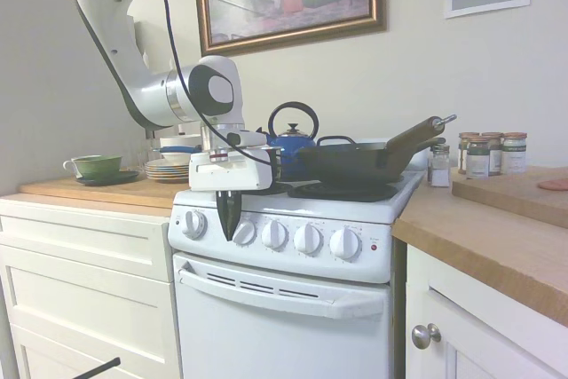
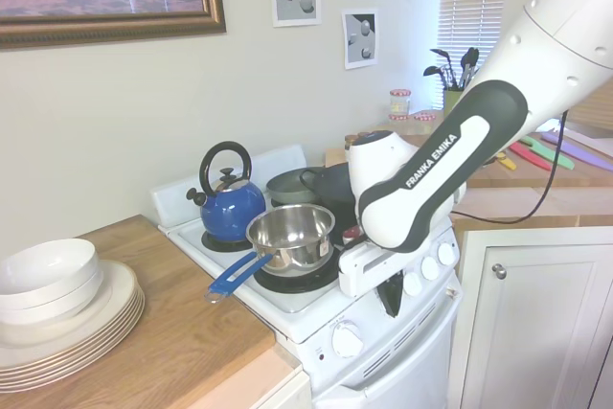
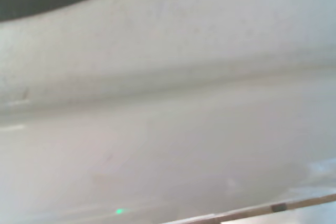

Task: Turn on the stove on the bottom left

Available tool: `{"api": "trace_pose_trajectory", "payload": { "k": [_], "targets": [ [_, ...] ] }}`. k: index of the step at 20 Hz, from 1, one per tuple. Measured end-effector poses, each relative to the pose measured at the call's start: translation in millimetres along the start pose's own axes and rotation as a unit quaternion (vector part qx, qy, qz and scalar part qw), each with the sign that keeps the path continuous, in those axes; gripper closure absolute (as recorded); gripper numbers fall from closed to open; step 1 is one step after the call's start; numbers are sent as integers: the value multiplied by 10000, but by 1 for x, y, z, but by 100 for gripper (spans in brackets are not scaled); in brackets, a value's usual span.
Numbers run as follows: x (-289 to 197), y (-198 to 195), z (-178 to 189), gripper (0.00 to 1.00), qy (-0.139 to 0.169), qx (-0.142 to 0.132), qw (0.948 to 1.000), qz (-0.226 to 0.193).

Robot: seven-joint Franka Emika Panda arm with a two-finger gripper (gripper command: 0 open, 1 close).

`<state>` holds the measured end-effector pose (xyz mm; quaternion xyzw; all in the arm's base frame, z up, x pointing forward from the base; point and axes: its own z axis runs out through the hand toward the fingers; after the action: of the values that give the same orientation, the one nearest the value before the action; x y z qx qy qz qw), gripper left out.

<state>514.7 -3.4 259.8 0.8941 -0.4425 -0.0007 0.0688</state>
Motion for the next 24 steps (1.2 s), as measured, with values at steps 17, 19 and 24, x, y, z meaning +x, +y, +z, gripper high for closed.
{"api": "trace_pose_trajectory", "payload": {
  "k": [17,19,24],
  "targets": [
    [-37,-5,-29,100,9,287,9993,-259],
    [-36,9,-38,100,18,383,9992,-126],
    [-26,36,-49,0,-77,628,9978,181]
  ]
}}
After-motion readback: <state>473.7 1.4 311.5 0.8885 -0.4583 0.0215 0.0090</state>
